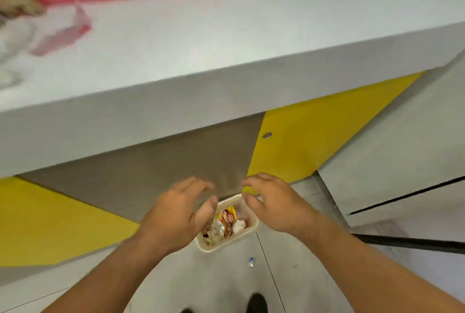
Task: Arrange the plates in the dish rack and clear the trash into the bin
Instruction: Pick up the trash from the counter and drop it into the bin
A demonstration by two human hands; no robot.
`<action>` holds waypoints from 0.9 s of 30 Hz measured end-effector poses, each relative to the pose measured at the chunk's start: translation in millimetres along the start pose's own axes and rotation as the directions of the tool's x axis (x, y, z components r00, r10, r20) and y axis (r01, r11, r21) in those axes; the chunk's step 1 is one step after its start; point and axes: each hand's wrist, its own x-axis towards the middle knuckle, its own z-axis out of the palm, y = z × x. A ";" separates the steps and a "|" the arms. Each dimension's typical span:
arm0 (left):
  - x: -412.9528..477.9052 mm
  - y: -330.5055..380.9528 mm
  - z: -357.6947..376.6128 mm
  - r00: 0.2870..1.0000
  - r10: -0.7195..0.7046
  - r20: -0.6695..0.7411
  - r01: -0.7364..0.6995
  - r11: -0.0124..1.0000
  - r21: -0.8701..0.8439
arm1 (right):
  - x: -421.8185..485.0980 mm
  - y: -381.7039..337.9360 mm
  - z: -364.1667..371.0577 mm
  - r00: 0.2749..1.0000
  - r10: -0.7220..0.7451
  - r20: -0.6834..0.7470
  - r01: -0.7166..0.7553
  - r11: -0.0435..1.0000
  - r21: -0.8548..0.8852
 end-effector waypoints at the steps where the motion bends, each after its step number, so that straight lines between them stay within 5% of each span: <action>1: -2.2 16.9 -24.4 0.999 0.032 -0.020 -0.032 0.999 0.013 | -7.9 -13.5 -22.9 1.000 -0.012 -0.028 0.012 1.000 -0.008; 7: 1.6 101.2 -154.2 0.963 0.209 -0.167 -0.190 0.974 0.125 | -38.1 -95.4 -156.5 0.963 -0.120 -0.240 0.121 0.993 -0.010; 12: 5.4 136.7 -220.3 0.928 0.231 -0.291 -0.188 0.968 0.168 | -48.0 -149.1 -225.9 0.929 -0.203 -0.309 0.204 0.979 -0.029; 27: -6.9 44.2 -297.4 0.912 0.167 -0.375 -0.087 0.971 0.220 | 13.3 -251.5 -192.9 0.962 -0.194 -0.194 0.177 0.979 -0.100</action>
